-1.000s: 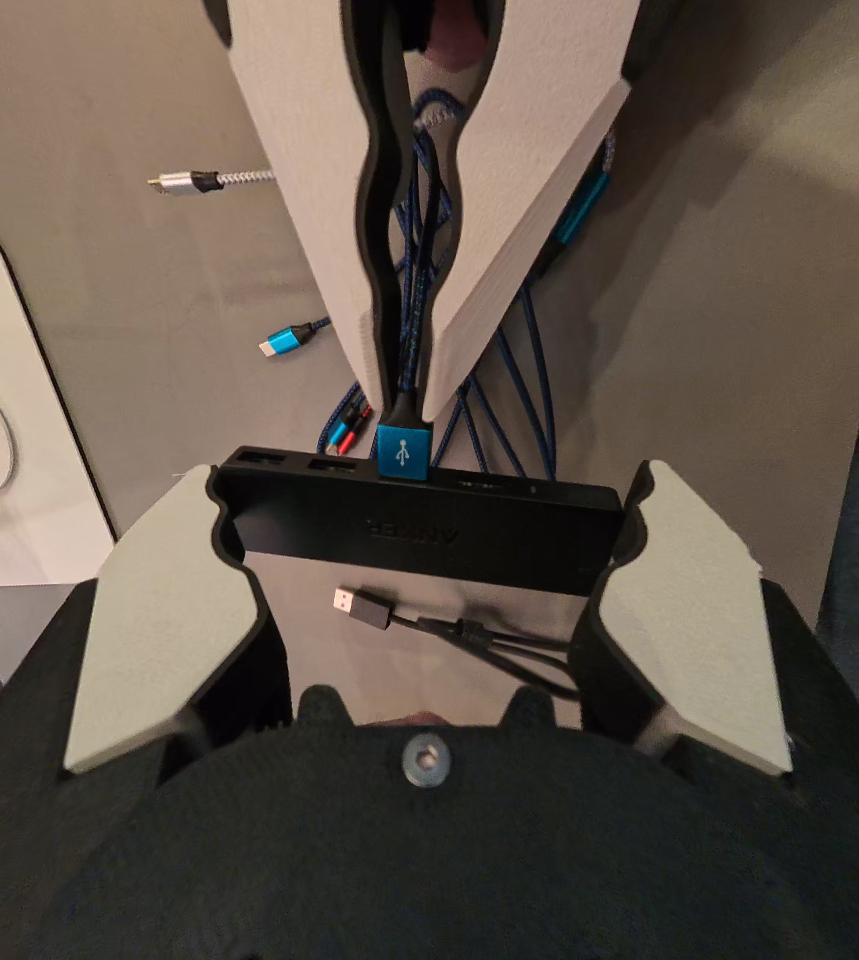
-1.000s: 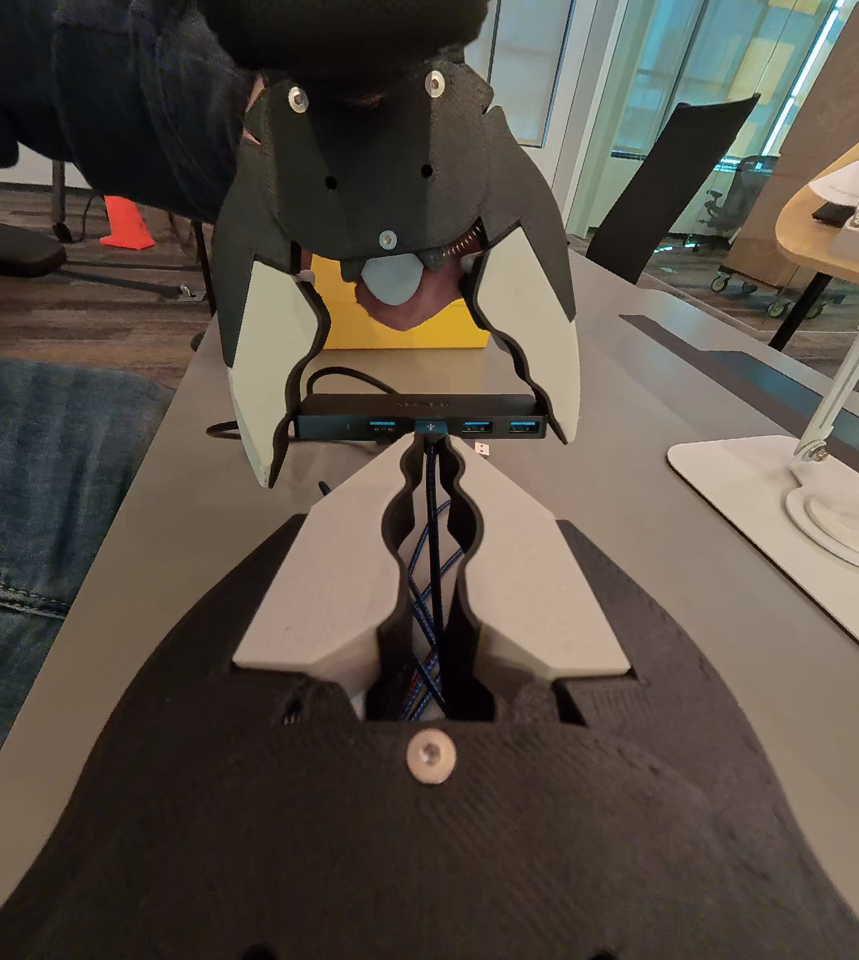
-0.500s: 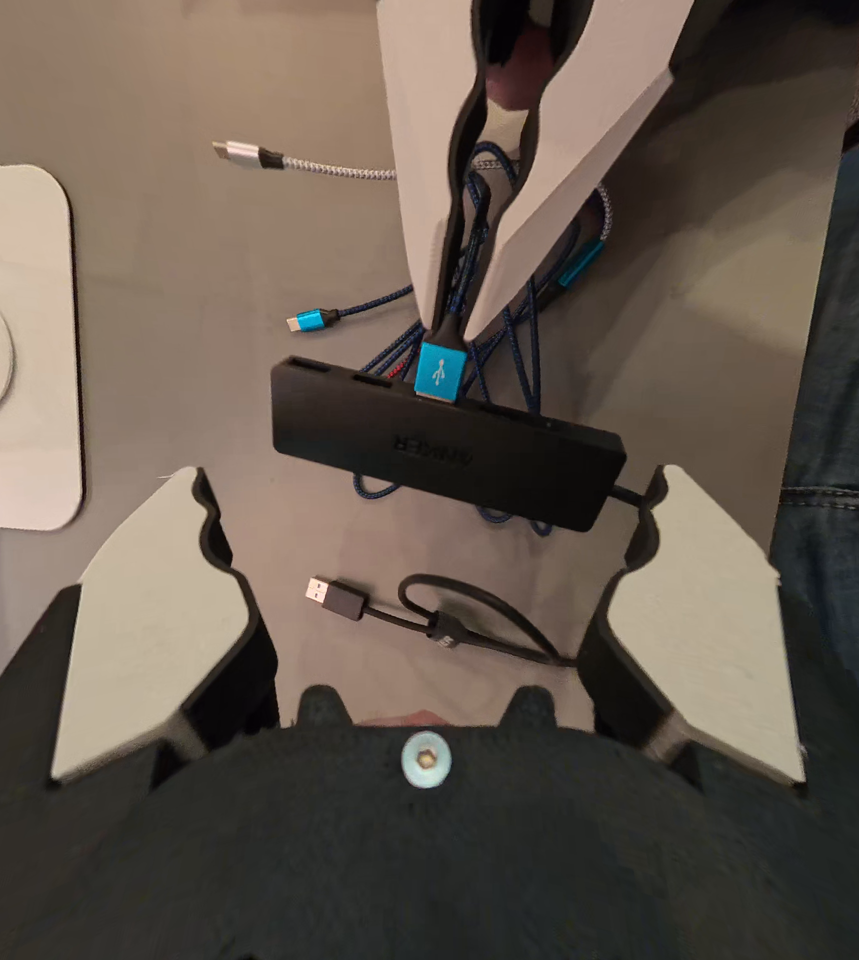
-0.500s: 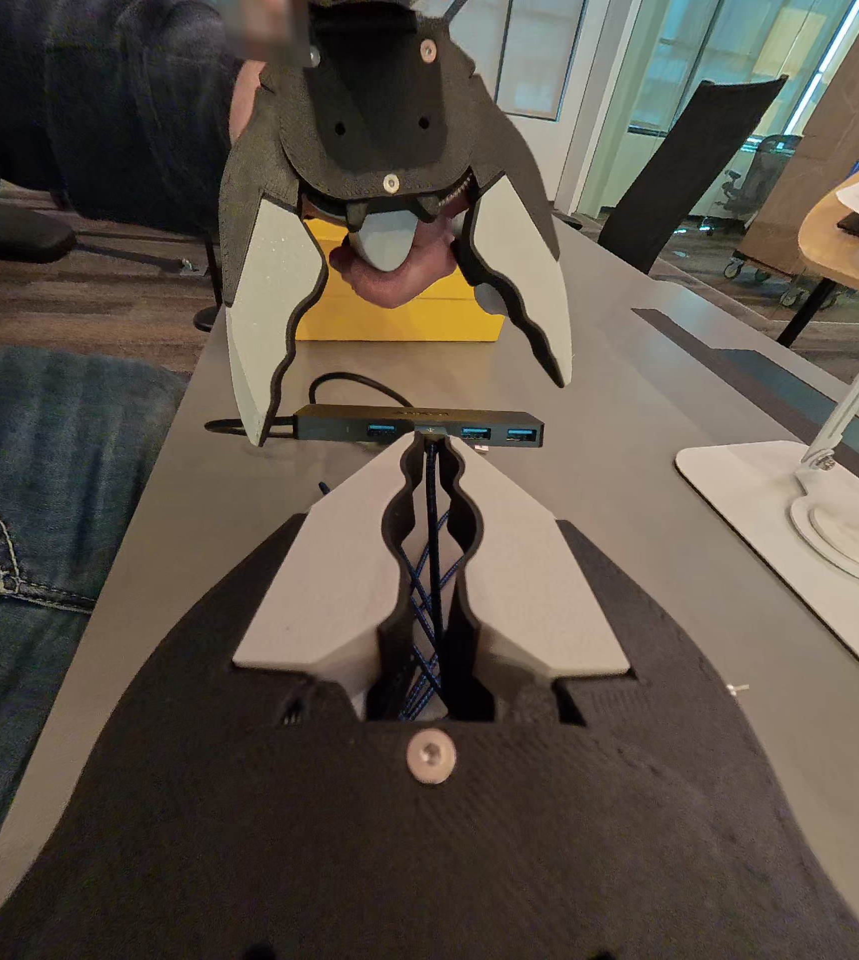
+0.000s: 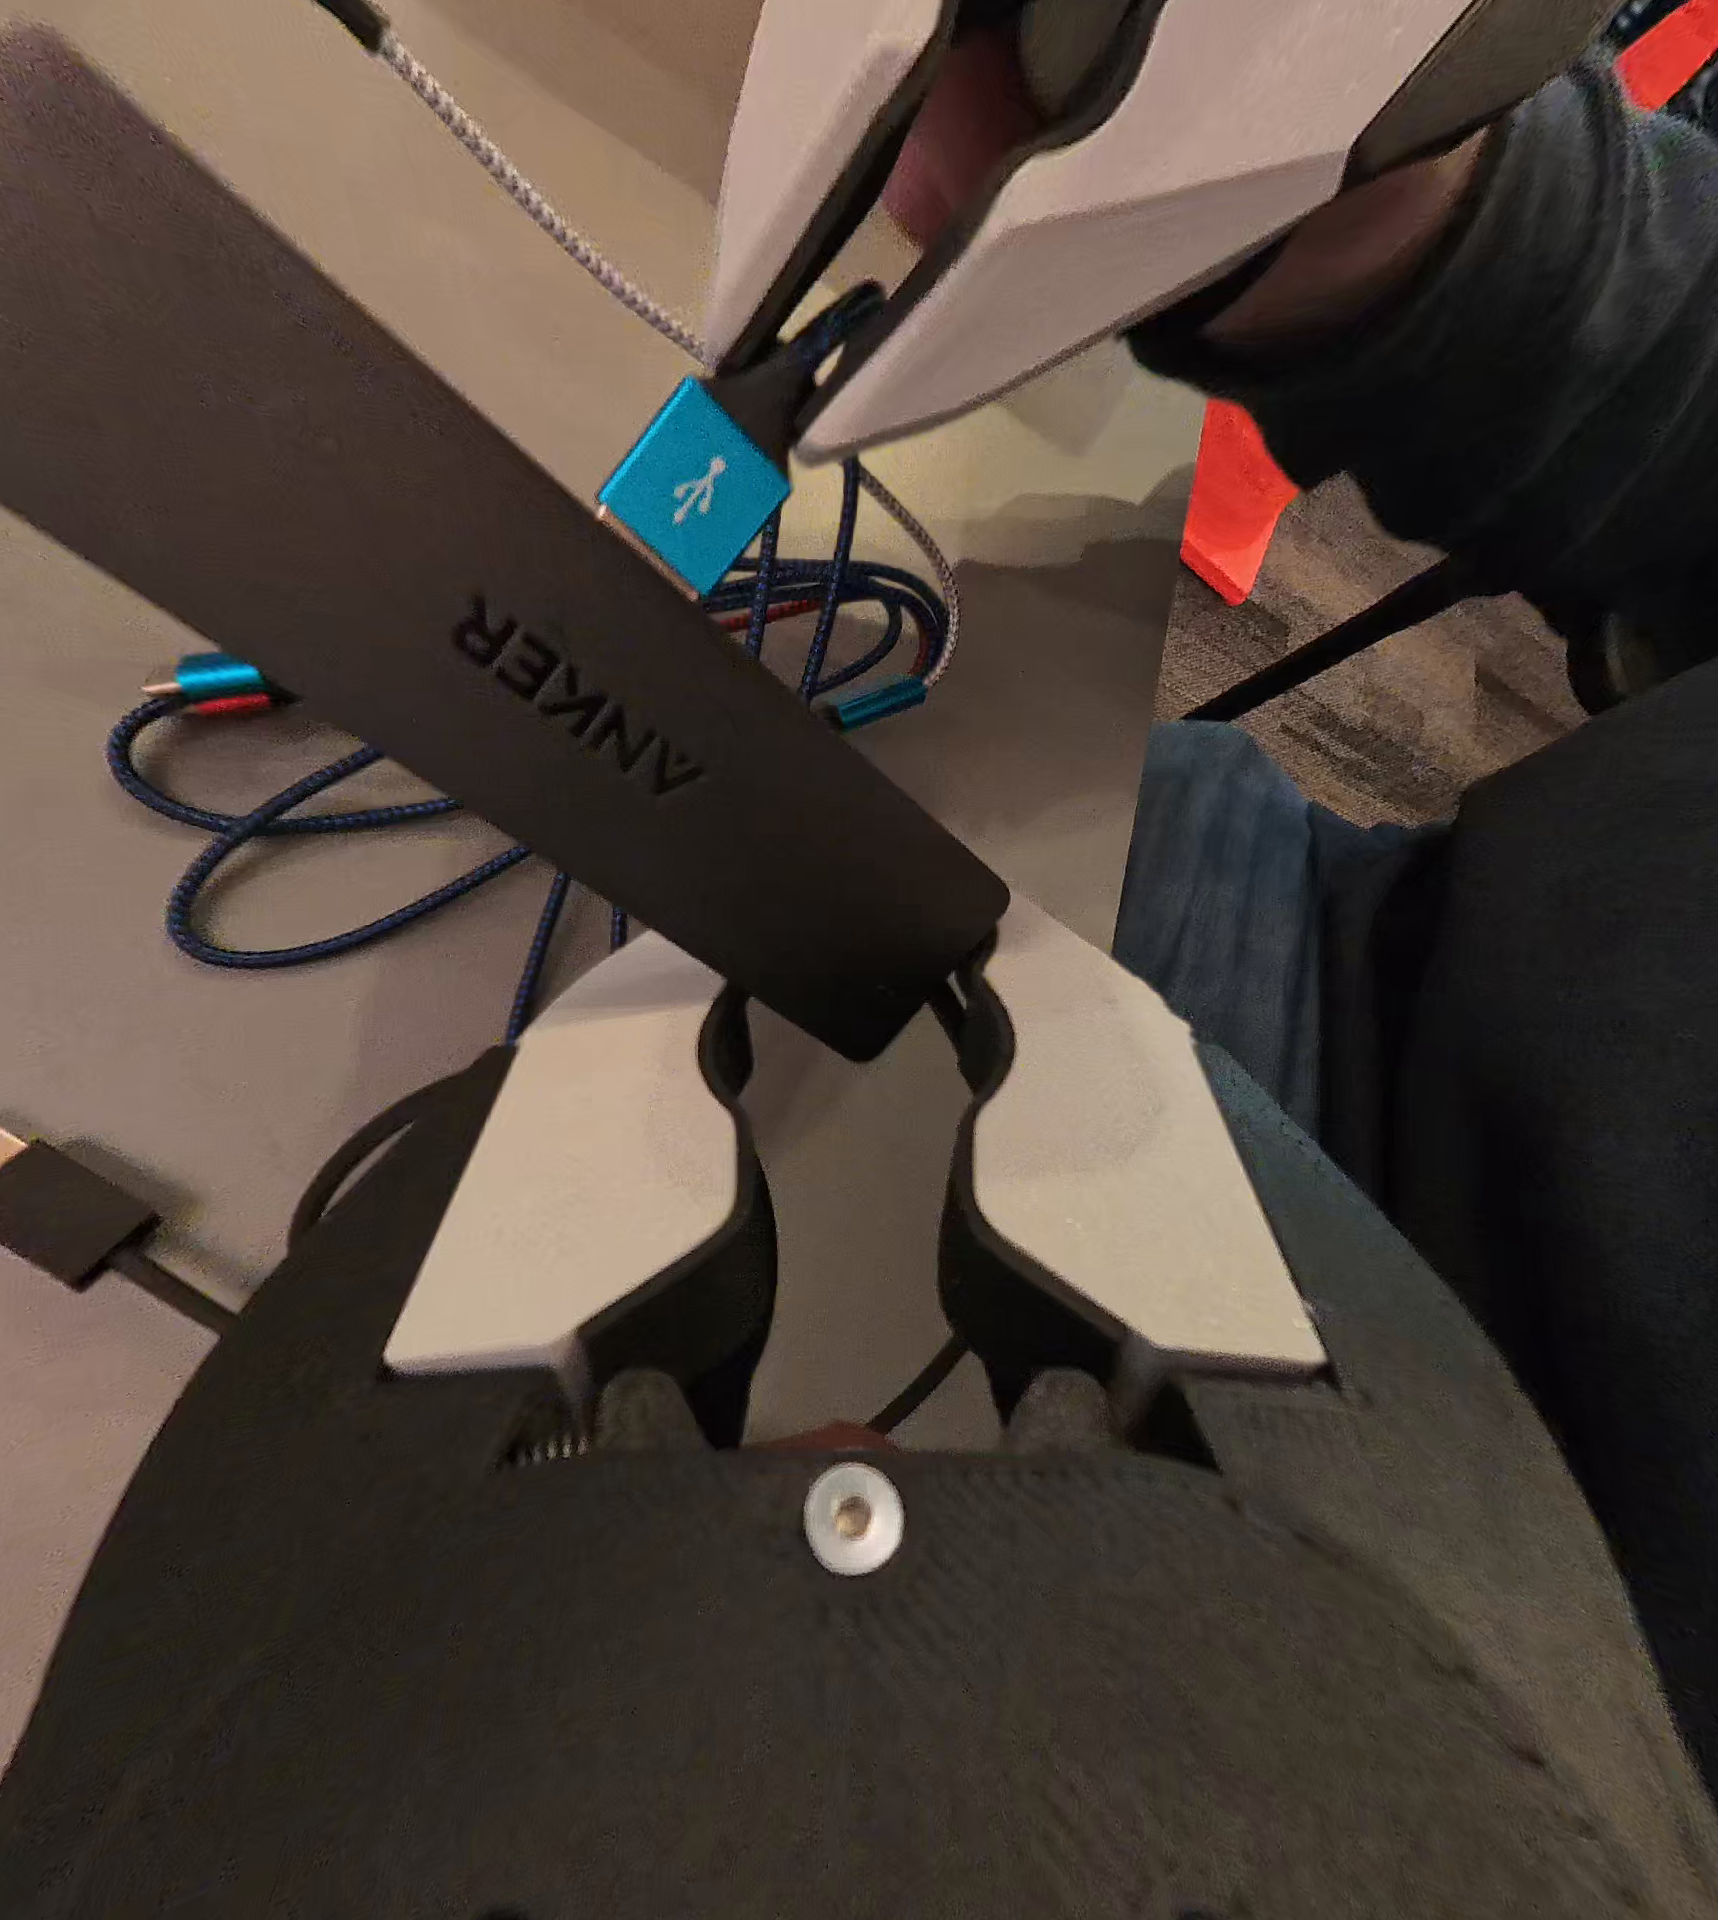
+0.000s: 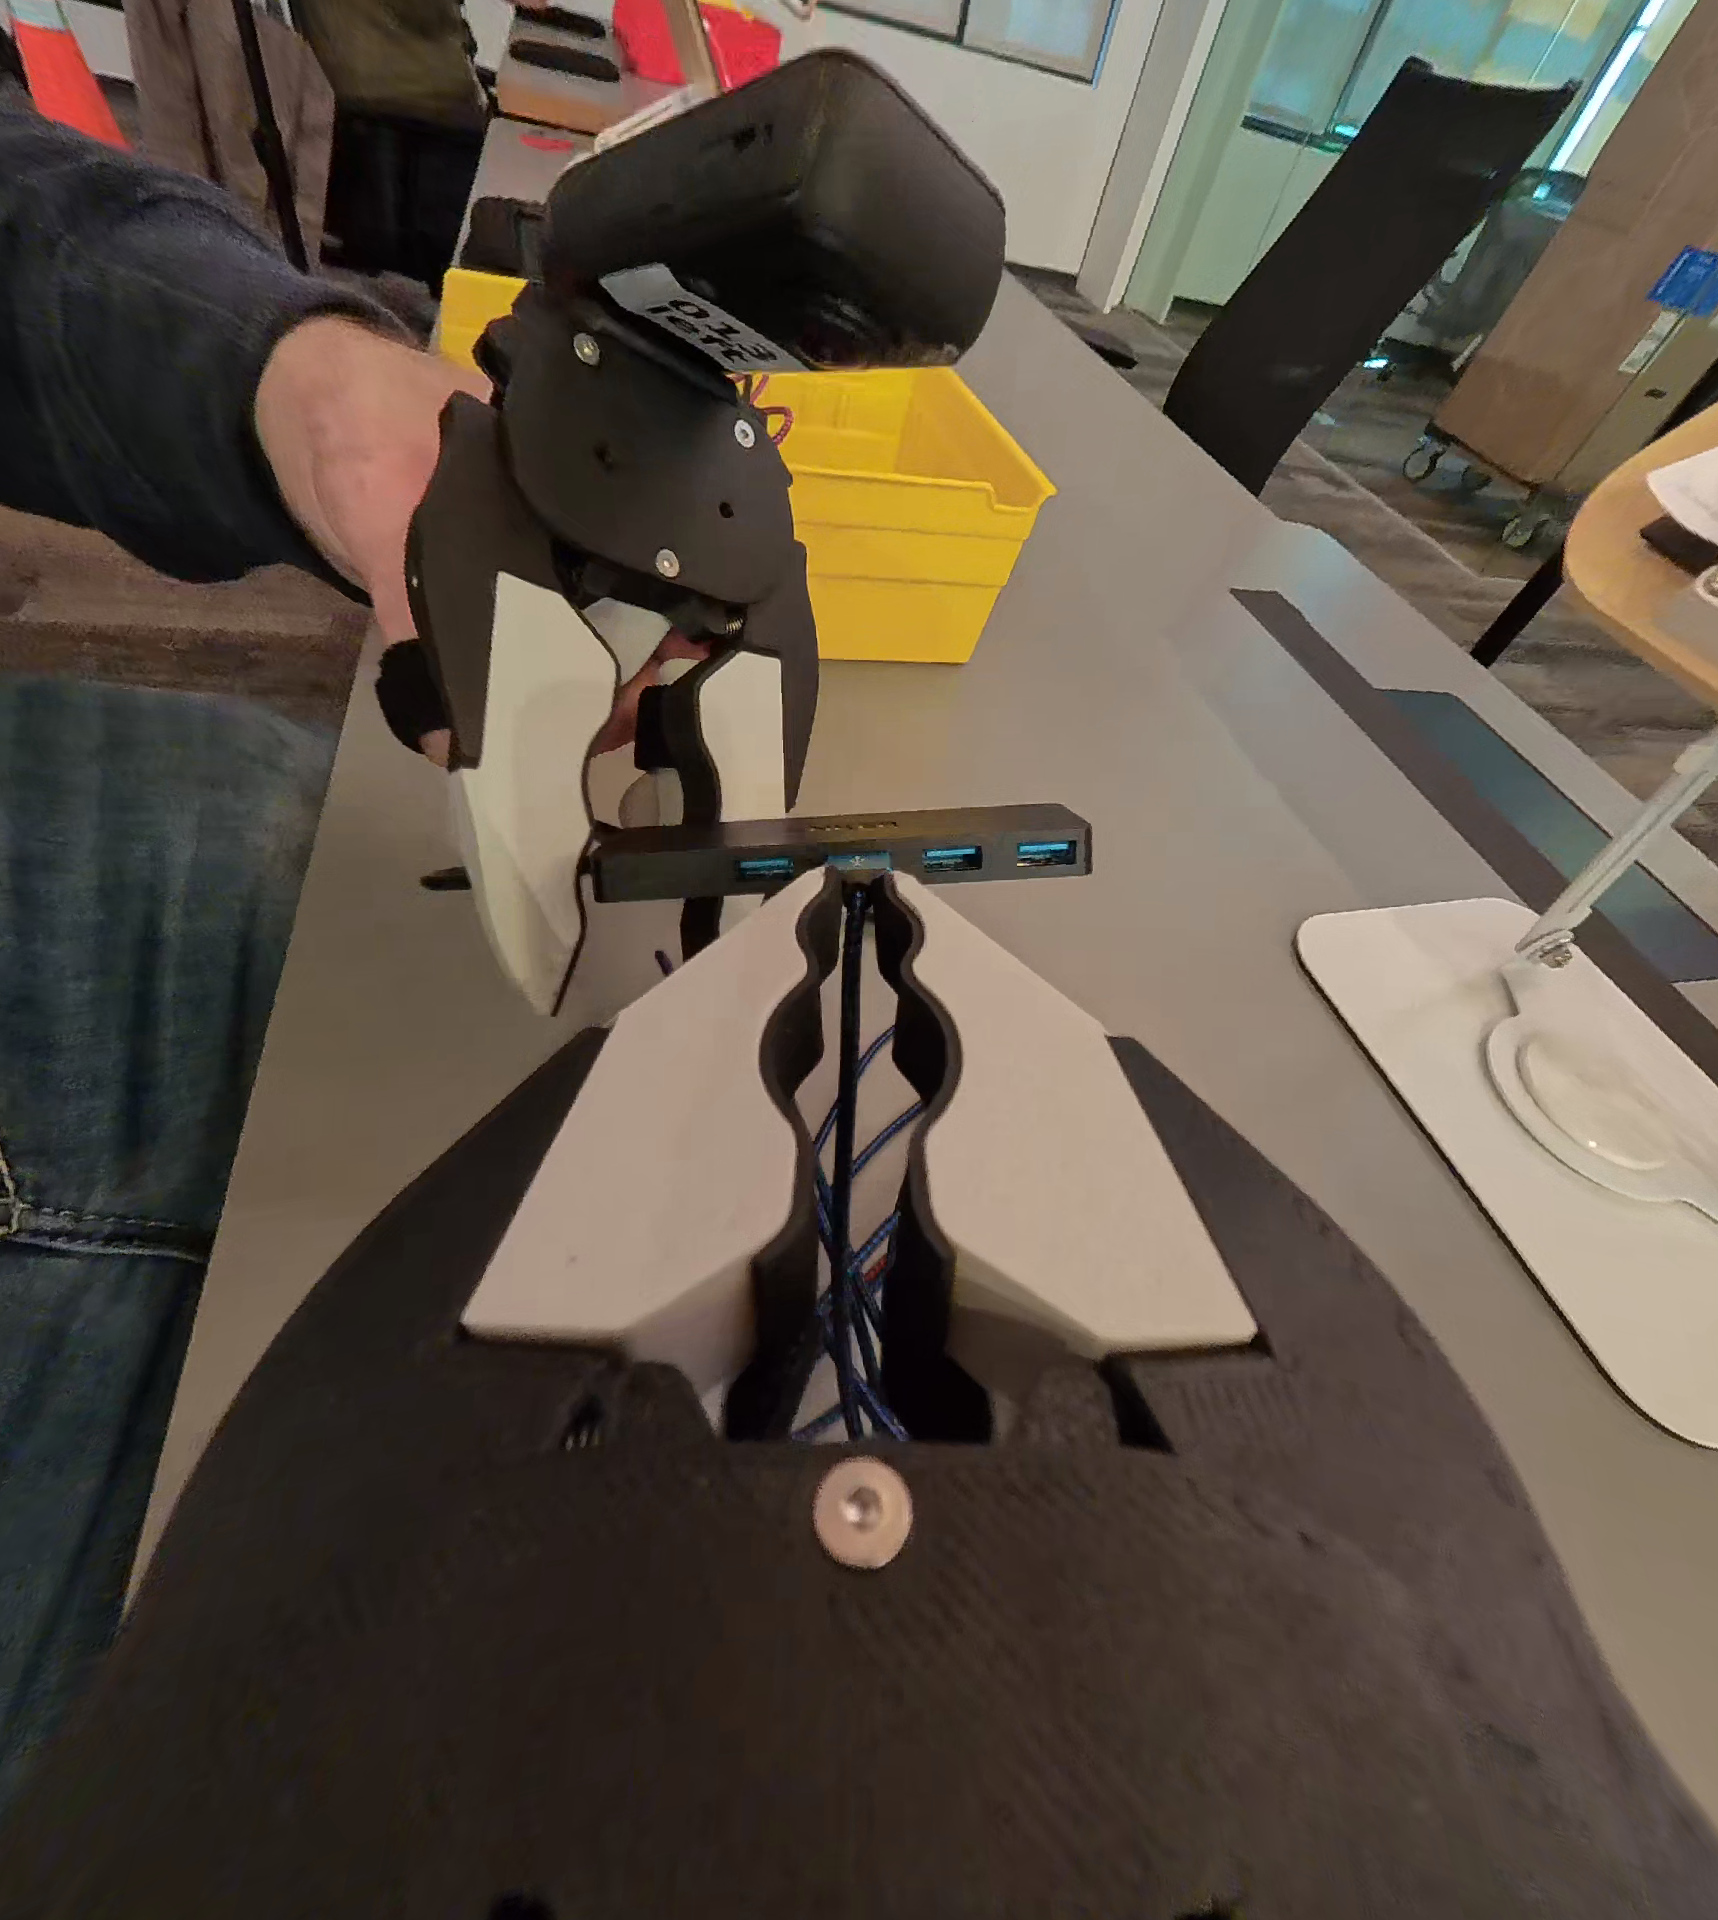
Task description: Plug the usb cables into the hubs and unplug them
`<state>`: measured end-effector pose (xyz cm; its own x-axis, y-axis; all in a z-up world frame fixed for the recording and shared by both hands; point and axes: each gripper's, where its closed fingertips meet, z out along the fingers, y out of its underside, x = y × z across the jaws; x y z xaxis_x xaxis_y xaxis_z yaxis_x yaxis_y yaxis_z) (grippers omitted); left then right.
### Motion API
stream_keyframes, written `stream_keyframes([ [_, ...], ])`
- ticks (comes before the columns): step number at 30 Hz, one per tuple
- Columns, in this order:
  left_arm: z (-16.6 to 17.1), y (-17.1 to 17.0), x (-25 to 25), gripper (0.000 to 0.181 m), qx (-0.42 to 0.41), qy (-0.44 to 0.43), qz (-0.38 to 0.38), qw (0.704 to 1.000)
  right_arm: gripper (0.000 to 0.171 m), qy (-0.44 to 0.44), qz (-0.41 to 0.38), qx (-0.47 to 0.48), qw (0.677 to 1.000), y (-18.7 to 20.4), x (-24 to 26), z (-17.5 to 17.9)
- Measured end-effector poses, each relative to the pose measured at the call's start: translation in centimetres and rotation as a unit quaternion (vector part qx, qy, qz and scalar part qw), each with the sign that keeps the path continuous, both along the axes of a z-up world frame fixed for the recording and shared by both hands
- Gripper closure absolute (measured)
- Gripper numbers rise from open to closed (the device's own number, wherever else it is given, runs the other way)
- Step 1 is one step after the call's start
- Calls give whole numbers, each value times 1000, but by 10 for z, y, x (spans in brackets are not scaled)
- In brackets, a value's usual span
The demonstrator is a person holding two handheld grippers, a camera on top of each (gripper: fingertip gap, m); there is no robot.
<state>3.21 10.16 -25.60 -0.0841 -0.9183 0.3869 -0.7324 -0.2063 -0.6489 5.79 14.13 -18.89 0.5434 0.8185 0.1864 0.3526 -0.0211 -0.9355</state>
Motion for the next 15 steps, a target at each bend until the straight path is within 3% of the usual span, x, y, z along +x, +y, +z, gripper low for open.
stream_keyframes([
  [2, -3, 5, -2, 152, 7, 4, 12, 1000, 166, -33, -1, -6, 999, -1, 2, -4],
  [4, -2, 6, -4, 161, -6, 4, 12, 1000, 141, -92, -10, -1, 996, -1, 7, -10],
  [8, -14, 6, -7, 160, -17, 51, -4, 999, 91, -200, 8, 25, 979, -13, 7, -7],
  [11, -21, 4, -5, 160, 1, 81, -27, 996, 75, -273, 38, 41, 960, -18, -1, -15],
  [15, -32, -2, 0, 160, 34, 113, -87, 989, 74, -345, 87, 2, 935, -13, -6, -57],
])
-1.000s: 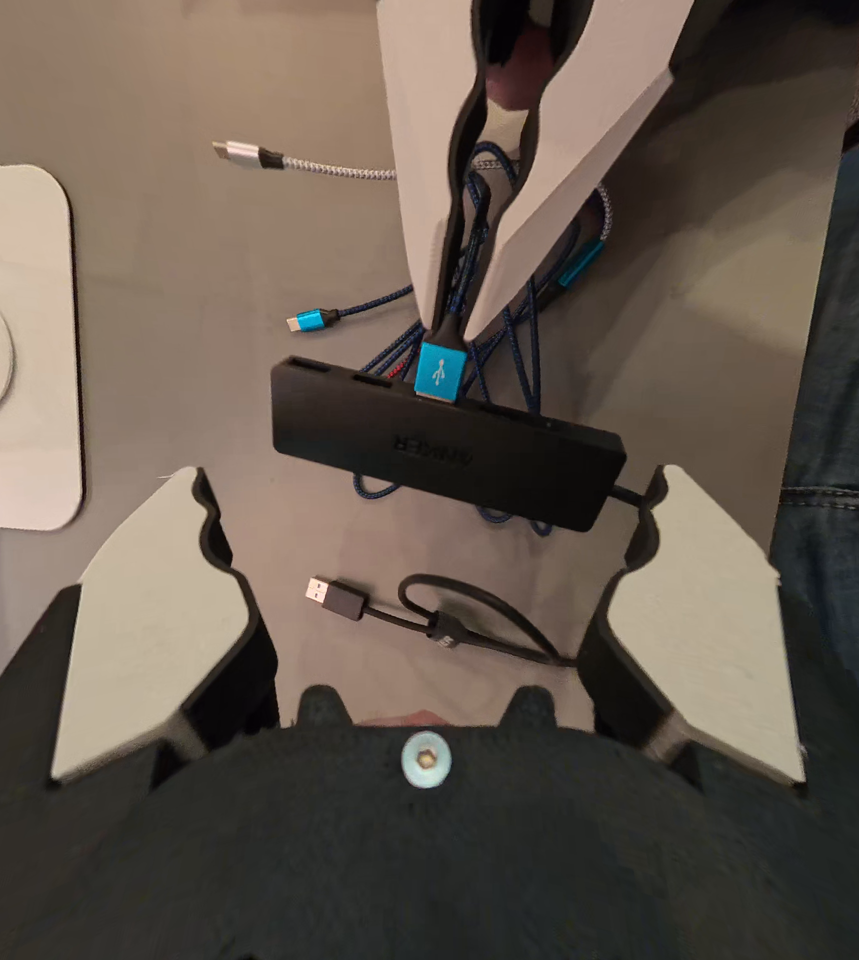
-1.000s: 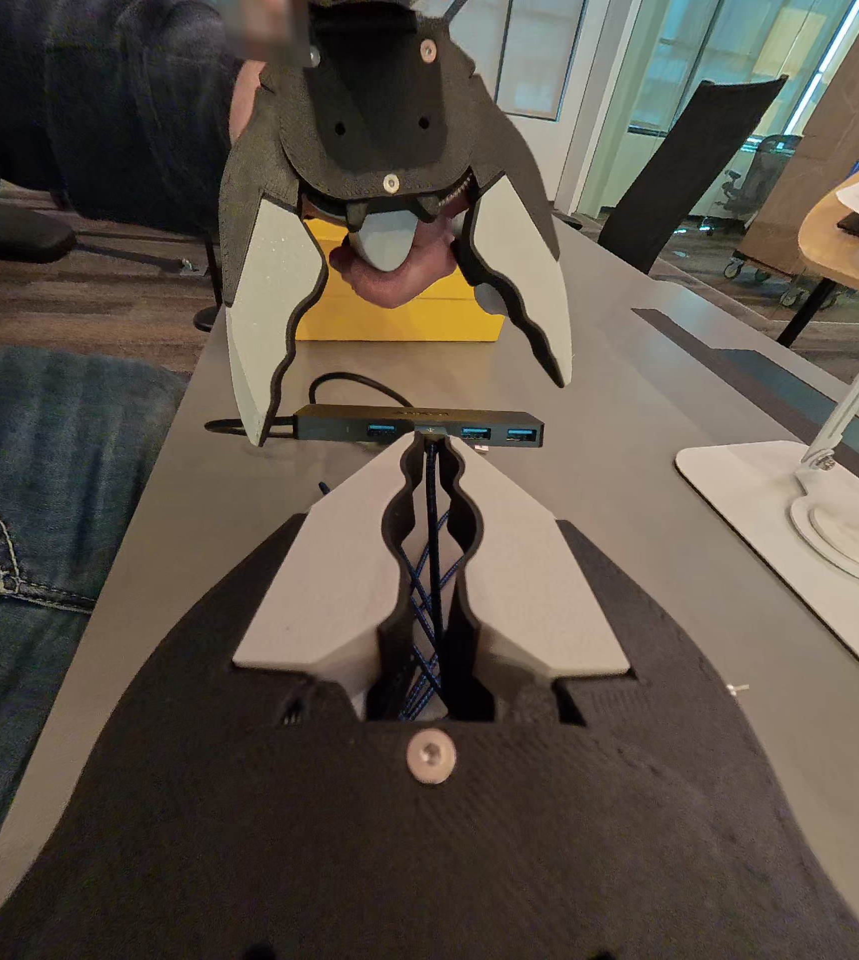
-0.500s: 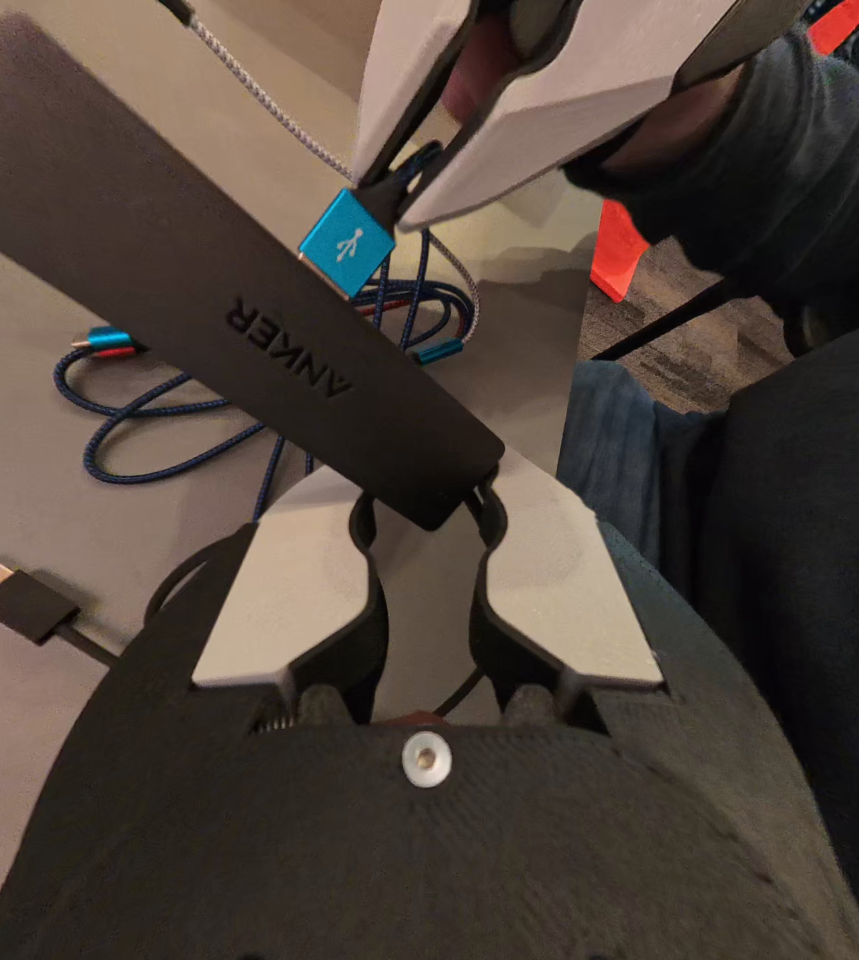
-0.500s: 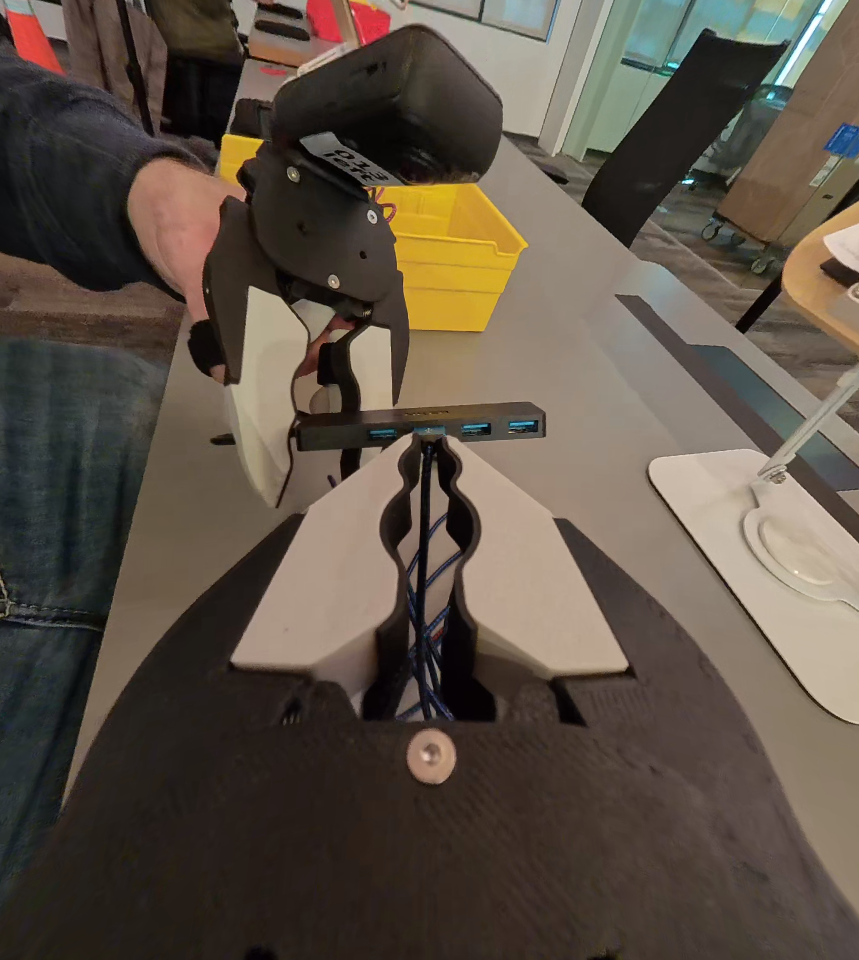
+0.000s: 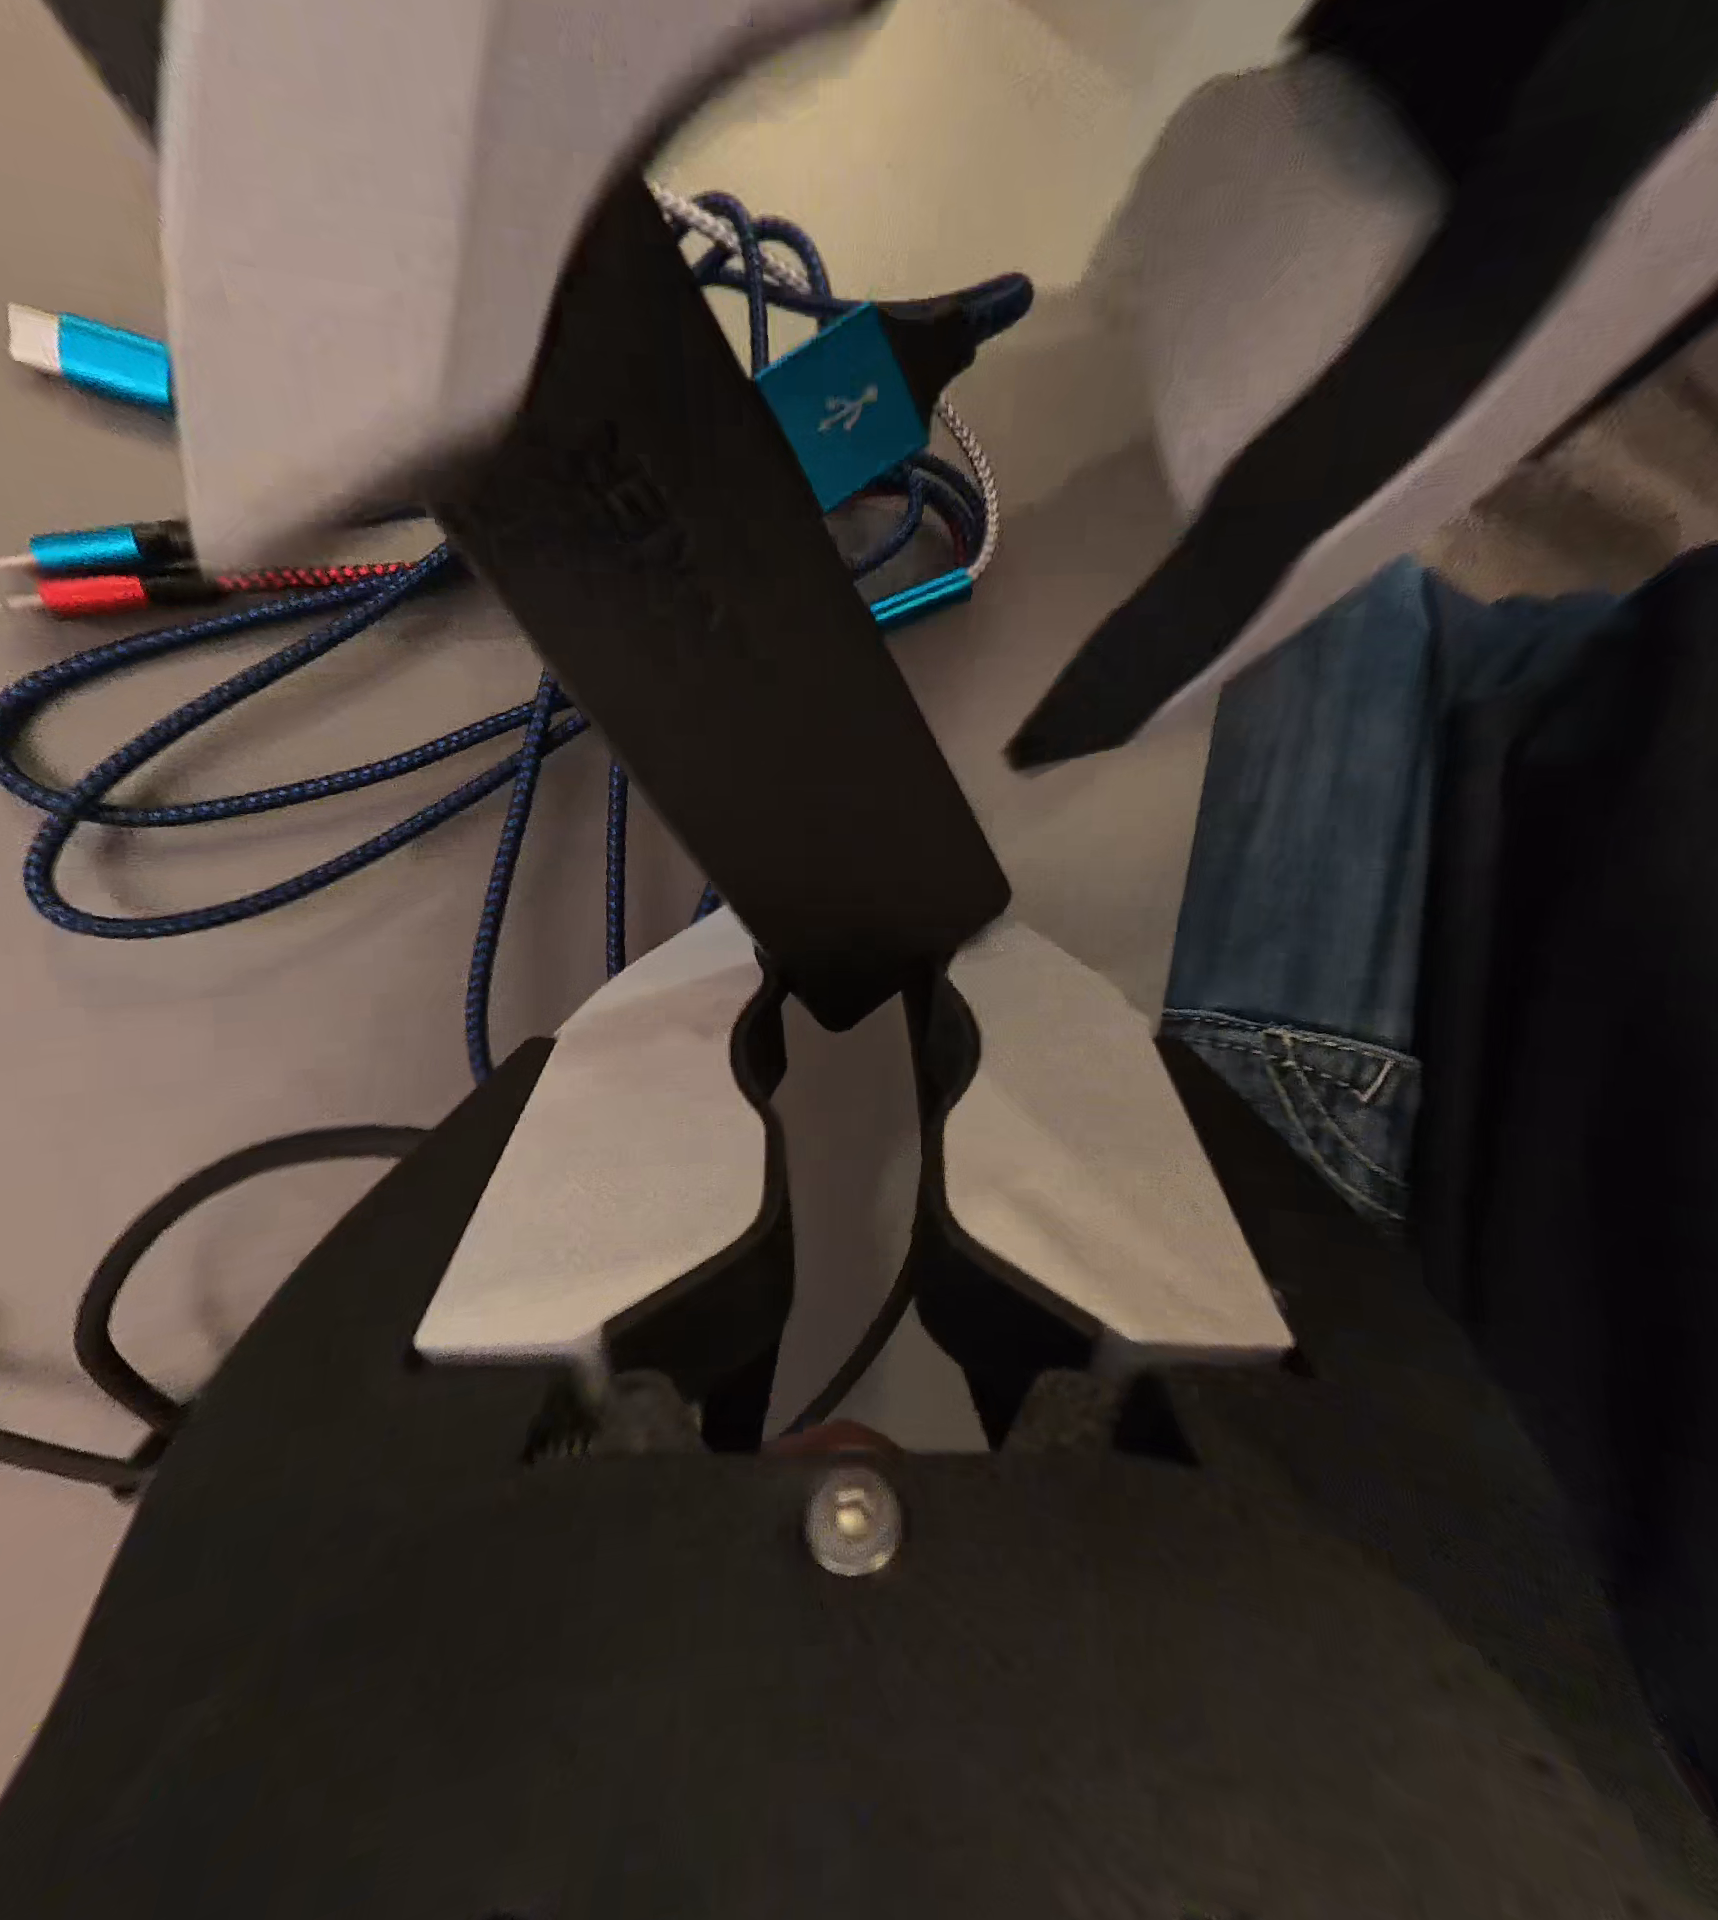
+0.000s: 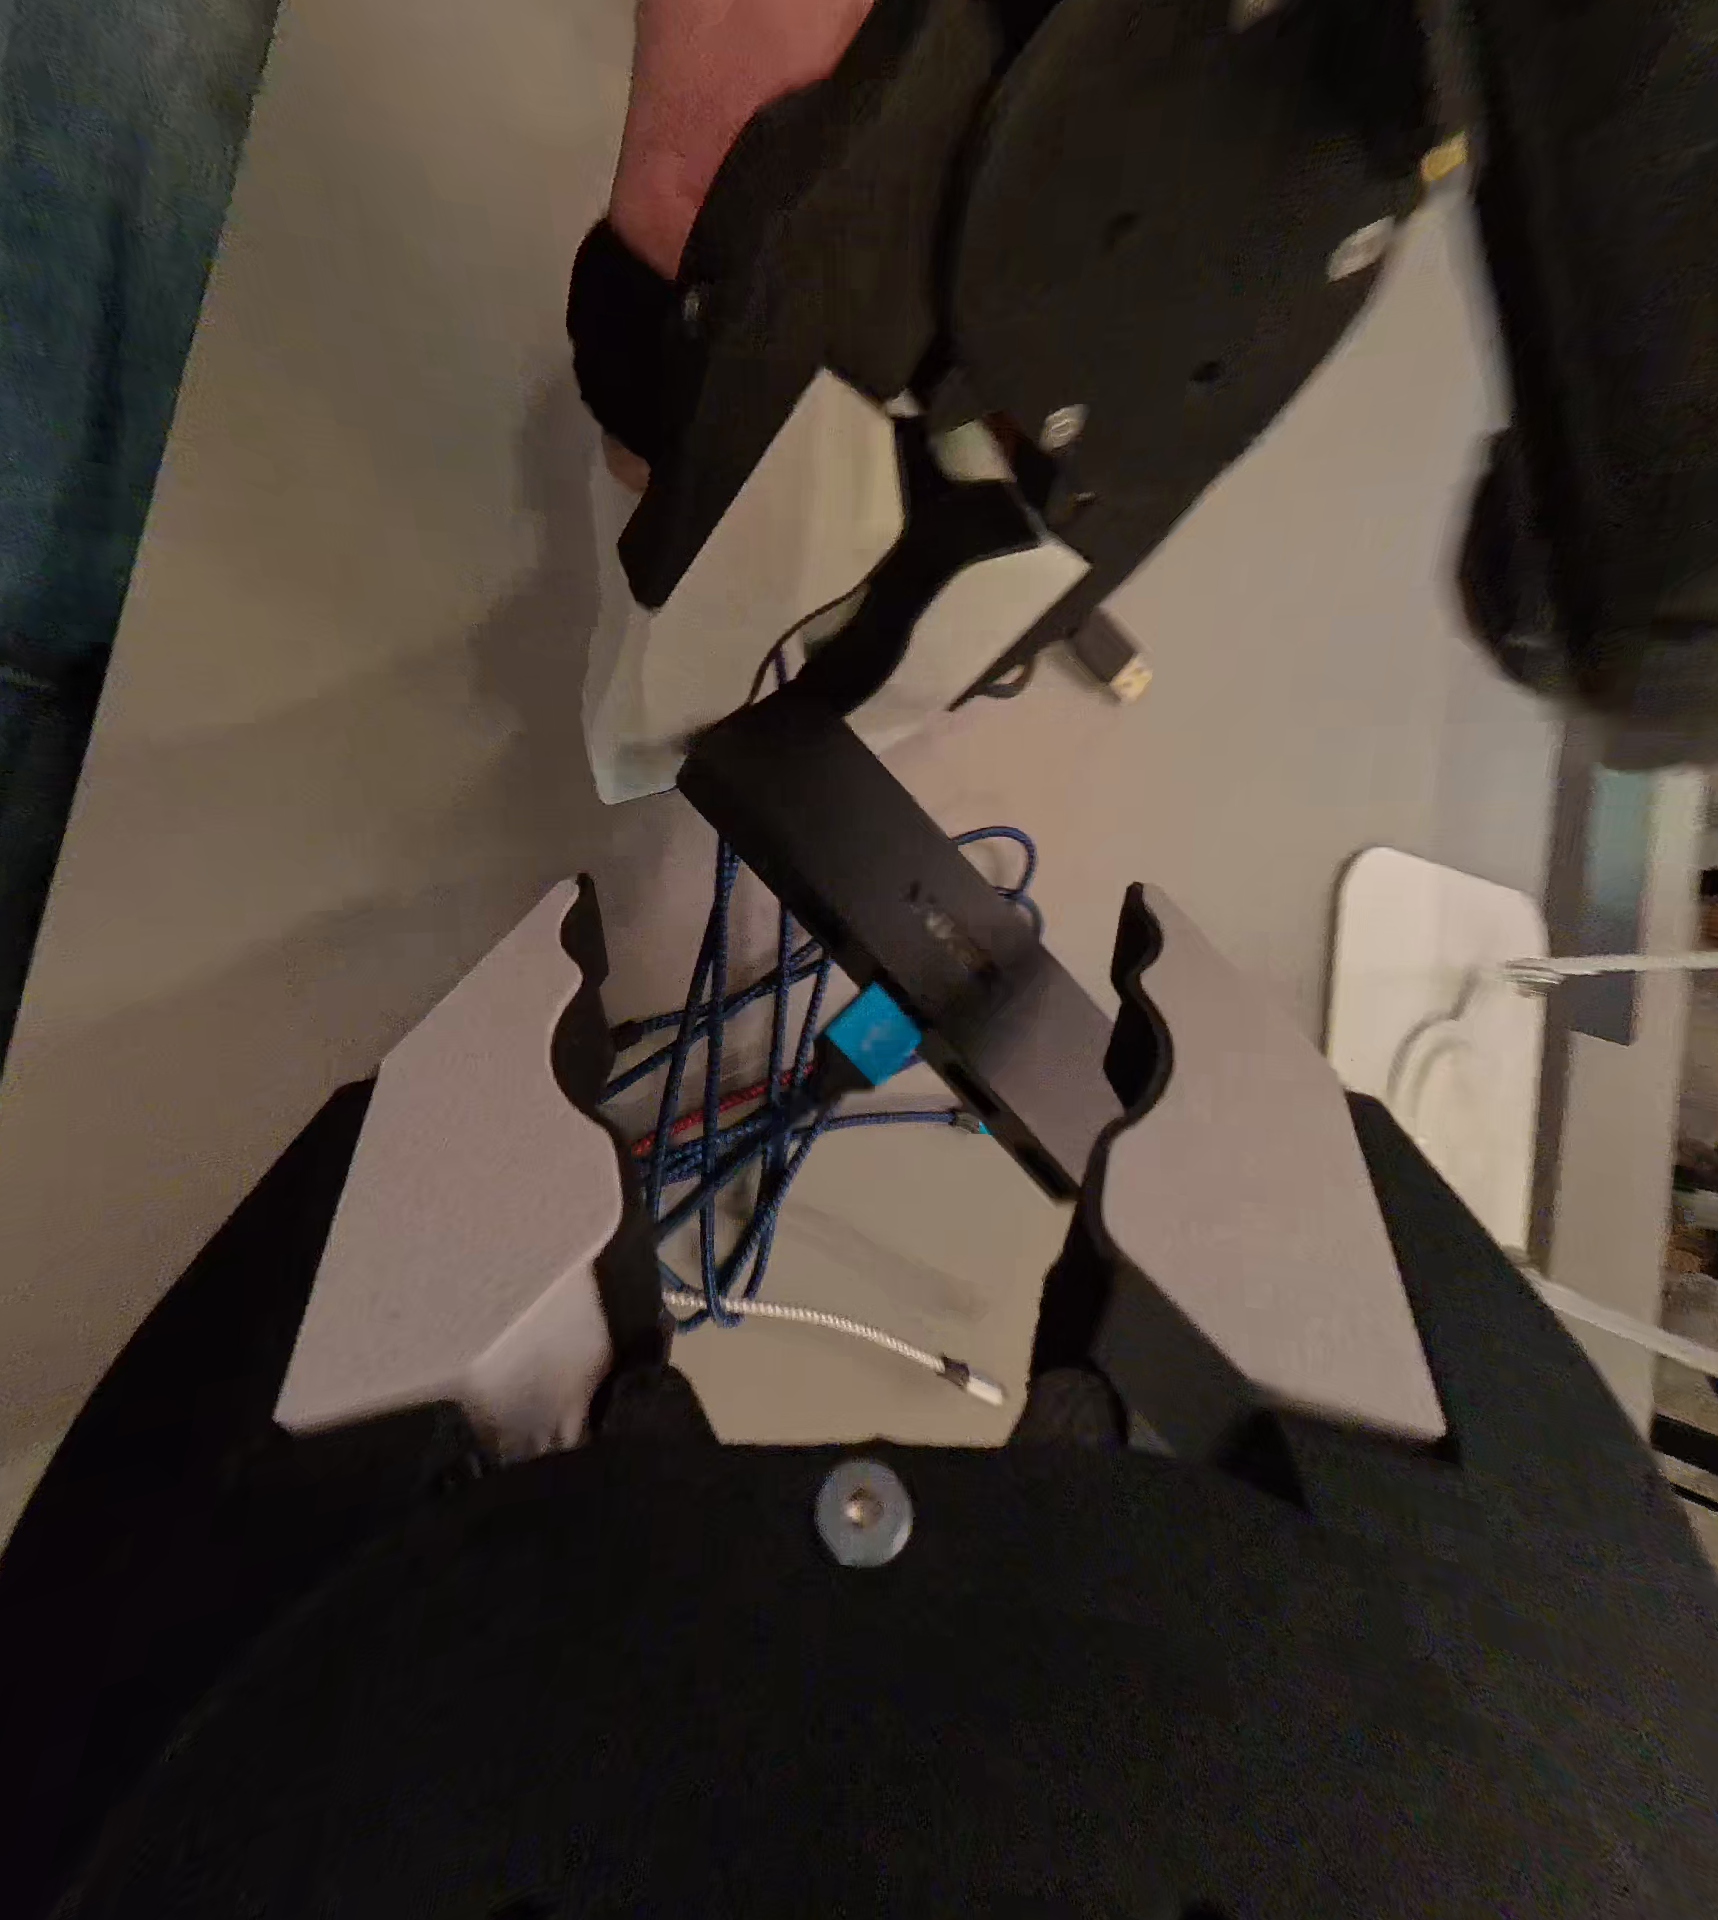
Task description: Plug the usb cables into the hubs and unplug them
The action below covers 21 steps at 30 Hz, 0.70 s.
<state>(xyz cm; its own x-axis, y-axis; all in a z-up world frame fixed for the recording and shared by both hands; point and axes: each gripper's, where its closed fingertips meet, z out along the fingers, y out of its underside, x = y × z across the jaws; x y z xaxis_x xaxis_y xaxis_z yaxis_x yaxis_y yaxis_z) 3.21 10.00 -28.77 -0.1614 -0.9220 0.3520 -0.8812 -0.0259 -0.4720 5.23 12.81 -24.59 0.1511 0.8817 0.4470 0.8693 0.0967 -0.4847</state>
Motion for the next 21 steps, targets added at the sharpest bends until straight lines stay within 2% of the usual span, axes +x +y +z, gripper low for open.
stream_keyframes([
  [1, -1, 0, 2, 159, 6, -3, -9, 1000, 82, -17, 6, -9, 1000, 2, 1, -11],
  [4, -4, -3, 2, 157, -11, 11, -13, 1000, 132, -48, -10, -21, 999, 9, 9, -30],
  [5, -2, 1, 2, 154, -2, 4, -2, 1000, 136, -40, -24, -28, 999, 11, 12, -32],
  [6, 1, 7, 1, 143, 12, -2, 13, 1000, 139, -34, -44, -30, 998, 14, 16, -33],
  [7, 7, 11, 0, 134, 20, -13, 24, 999, 149, -28, -57, -30, 998, 15, 20, -33],
  [8, 15, 16, -1, 131, 24, -28, 36, 999, 159, -18, -63, -36, 997, 13, 23, -34],
  [9, 24, 21, -2, 128, 29, -45, 48, 997, 161, -1, -80, -40, 996, 13, 27, -32],
  [12, 39, 27, -11, 124, 38, -76, 76, 993, 161, 48, -136, -57, 988, 15, 40, -25],
  [15, 37, 31, -21, 119, 66, -80, 100, 990, 161, 77, -201, -65, 974, 17, 55, -21],
  [18, 30, 32, -30, 119, 86, -75, 109, 987, 157, 64, -247, -110, 961, 7, 67, -38],
  [21, 27, 26, -34, 119, 80, -76, 109, 988, 119, 54, -273, -154, 948, -4, 71, -52],
])
